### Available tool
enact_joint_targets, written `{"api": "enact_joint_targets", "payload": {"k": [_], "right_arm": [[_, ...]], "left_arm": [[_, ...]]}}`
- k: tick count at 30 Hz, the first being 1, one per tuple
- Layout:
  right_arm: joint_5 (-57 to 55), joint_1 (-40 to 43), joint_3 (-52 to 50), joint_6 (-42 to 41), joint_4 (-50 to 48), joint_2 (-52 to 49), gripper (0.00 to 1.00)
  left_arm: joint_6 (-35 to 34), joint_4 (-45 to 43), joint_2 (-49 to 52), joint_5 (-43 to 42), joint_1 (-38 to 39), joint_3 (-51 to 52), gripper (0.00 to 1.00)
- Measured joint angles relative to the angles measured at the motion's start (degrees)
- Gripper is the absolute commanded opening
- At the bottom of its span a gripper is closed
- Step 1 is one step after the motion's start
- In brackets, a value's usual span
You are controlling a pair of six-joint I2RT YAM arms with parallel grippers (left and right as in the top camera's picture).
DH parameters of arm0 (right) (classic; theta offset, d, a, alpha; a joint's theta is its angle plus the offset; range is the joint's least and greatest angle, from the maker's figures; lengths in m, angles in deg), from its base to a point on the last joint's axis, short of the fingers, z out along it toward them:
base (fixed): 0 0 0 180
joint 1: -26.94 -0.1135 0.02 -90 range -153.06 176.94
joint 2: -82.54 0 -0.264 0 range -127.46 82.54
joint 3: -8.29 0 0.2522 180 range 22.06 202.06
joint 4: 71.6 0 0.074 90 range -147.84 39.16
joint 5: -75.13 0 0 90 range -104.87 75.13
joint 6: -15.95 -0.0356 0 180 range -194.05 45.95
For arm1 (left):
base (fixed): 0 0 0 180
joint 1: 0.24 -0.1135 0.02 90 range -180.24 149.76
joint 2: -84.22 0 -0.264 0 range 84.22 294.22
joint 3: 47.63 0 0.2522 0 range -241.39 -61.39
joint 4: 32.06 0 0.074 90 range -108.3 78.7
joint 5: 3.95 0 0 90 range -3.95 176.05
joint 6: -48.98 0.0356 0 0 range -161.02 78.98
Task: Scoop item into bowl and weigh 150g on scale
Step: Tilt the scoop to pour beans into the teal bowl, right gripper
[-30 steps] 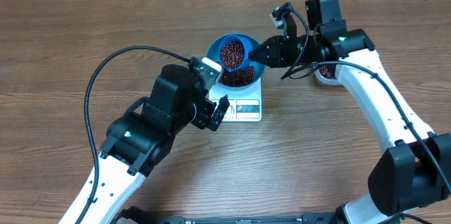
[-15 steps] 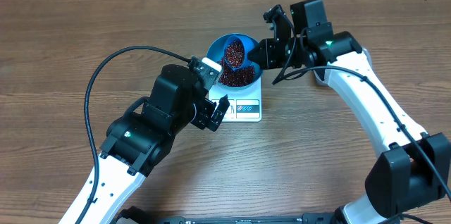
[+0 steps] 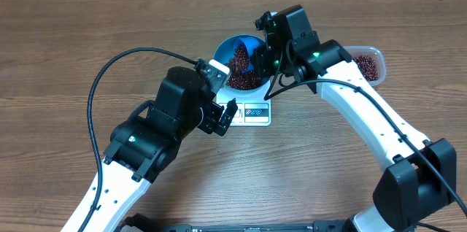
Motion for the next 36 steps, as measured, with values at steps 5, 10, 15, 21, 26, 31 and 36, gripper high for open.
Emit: {"api": "enact_joint_targets", "payload": {"k": [5, 10, 15, 21, 26, 31, 36], "right_arm": [[-4.3, -1.0, 0.0, 0.0, 0.0, 0.0, 0.04], [-6.7, -1.8, 0.0, 0.0, 0.0, 0.0, 0.04], [-7.5, -1.9, 0.0, 0.0, 0.0, 0.0, 0.04], [-7.9, -1.9, 0.0, -0.5, 0.0, 0.0, 0.04], [-8.3, -1.9, 0.0, -0.9, 0.0, 0.0, 0.04], [-8.8, -1.9, 0.0, -1.5, 0.0, 0.0, 0.04], [-9.2, -2.0, 0.0, -1.6, 0.0, 0.0, 0.04]], "left_arm": [[0.0, 0.0, 0.0, 0.0, 0.0, 0.0, 1.0], [0.0, 0.0, 0.0, 0.0, 0.0, 0.0, 1.0], [0.0, 0.0, 0.0, 0.0, 0.0, 0.0, 1.0], [0.0, 0.0, 0.0, 0.0, 0.0, 0.0, 0.99], [0.0, 0.0, 0.0, 0.0, 0.0, 0.0, 0.99], [0.0, 0.0, 0.0, 0.0, 0.0, 0.0, 1.0], [0.0, 0.0, 0.0, 0.0, 0.0, 0.0, 1.0]]}}
